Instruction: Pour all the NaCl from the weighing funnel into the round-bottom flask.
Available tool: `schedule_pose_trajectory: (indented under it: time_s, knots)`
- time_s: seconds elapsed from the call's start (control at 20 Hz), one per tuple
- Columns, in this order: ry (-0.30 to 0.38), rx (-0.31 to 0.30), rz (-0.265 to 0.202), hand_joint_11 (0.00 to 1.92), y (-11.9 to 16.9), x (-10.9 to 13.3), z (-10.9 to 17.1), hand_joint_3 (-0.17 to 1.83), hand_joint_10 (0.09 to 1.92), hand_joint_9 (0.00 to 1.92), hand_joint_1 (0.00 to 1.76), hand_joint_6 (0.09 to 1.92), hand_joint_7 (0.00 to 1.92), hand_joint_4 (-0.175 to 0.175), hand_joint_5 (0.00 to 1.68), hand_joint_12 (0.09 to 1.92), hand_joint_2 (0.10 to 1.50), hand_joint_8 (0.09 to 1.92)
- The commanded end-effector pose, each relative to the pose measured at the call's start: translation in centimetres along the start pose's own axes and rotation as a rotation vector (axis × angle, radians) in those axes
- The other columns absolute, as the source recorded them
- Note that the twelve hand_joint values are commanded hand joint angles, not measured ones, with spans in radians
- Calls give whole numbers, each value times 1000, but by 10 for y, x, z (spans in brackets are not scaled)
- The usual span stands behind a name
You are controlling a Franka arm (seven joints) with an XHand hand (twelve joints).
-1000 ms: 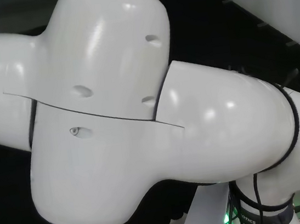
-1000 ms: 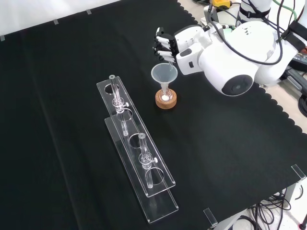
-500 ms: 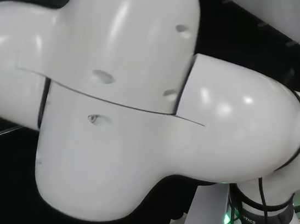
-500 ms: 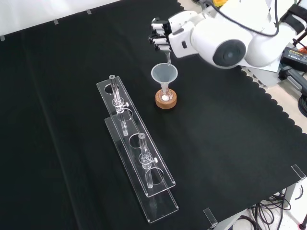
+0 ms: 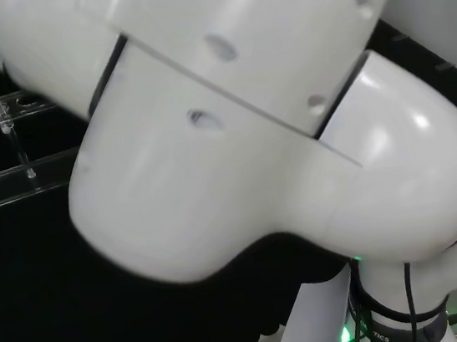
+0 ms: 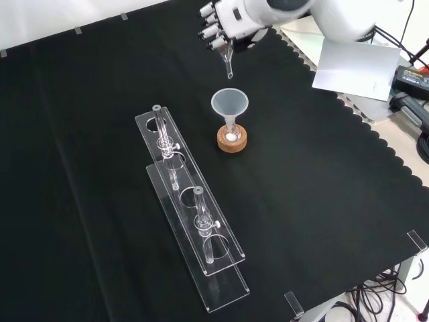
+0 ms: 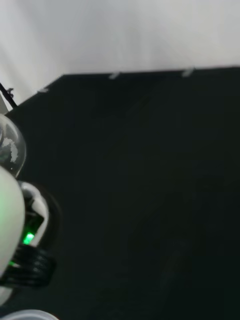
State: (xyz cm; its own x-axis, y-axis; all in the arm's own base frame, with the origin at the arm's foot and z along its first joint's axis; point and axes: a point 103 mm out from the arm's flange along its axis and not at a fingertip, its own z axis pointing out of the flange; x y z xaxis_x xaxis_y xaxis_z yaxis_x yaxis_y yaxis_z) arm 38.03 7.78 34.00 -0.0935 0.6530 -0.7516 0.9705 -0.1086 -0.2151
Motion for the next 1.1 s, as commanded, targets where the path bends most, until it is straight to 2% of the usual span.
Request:
schedule_pose_trajectory:
  time_s: [0.05, 0.35, 0.5, 0.95, 1.1]
  knots:
    - [392, 37, -39, 1088, 9, -27, 32, 604, 87, 1299, 1158, 306, 877, 175, 1452, 852, 629, 558]
    - [526, 78, -7, 1088, 19, -50, 49, 603, 87, 1299, 1158, 306, 877, 175, 1452, 852, 629, 558]
    - [561, 90, 10, 1087, 24, -60, 55, 603, 87, 1299, 1158, 306, 877, 175, 1452, 852, 629, 558]
    - [591, 126, 44, 1086, 46, -83, 78, 602, 87, 1298, 1158, 306, 876, 175, 1452, 853, 630, 559]
    - [581, 132, 52, 1085, 53, -89, 86, 602, 87, 1298, 1157, 306, 876, 175, 1452, 853, 630, 559]
